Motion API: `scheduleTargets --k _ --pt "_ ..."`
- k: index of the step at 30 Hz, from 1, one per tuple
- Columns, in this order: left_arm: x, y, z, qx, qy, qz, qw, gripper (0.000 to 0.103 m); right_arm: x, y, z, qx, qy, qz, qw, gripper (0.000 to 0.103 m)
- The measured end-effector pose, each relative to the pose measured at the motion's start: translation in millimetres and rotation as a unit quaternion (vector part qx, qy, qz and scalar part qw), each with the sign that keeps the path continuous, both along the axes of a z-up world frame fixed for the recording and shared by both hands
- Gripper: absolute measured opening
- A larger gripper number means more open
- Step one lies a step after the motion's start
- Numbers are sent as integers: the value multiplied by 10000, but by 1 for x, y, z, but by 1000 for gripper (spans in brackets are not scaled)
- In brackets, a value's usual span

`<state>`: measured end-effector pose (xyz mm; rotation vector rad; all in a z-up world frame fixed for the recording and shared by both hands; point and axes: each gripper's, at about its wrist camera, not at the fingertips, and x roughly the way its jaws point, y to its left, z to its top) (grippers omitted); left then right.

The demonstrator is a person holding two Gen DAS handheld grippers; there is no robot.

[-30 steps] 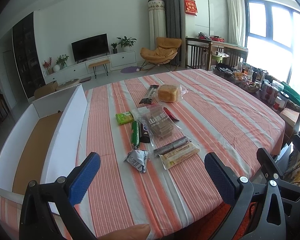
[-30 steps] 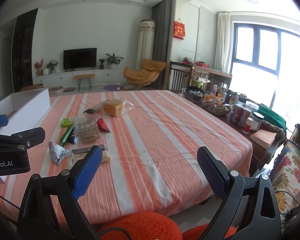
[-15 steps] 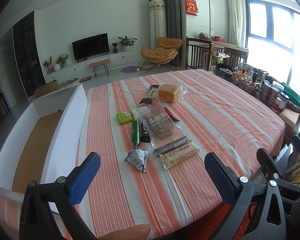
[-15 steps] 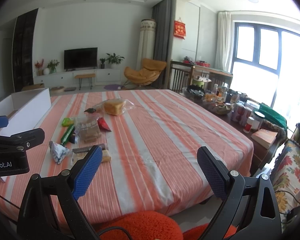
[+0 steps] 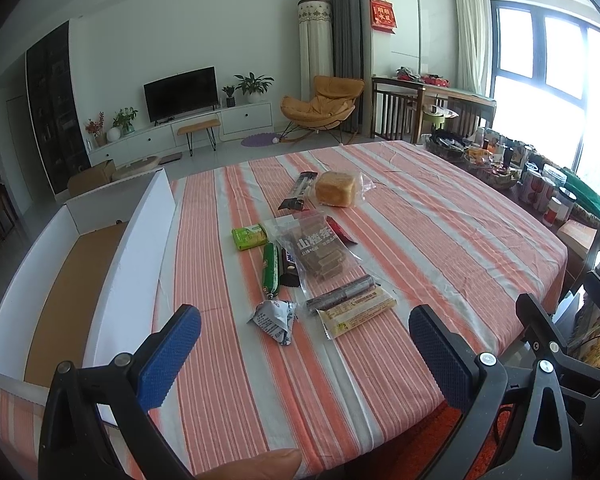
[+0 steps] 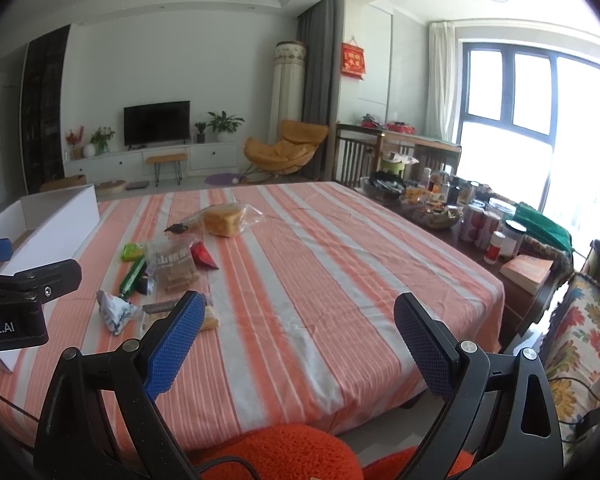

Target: Organize snacks

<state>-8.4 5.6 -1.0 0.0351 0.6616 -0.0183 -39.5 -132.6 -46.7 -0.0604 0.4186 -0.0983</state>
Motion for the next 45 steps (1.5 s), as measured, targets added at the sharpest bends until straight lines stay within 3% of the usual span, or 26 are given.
scheduleTargets --k 45 --pt "2 2 -4 -4 47 37 10000 103 1 4 -3 -6 35 33 10000 97"
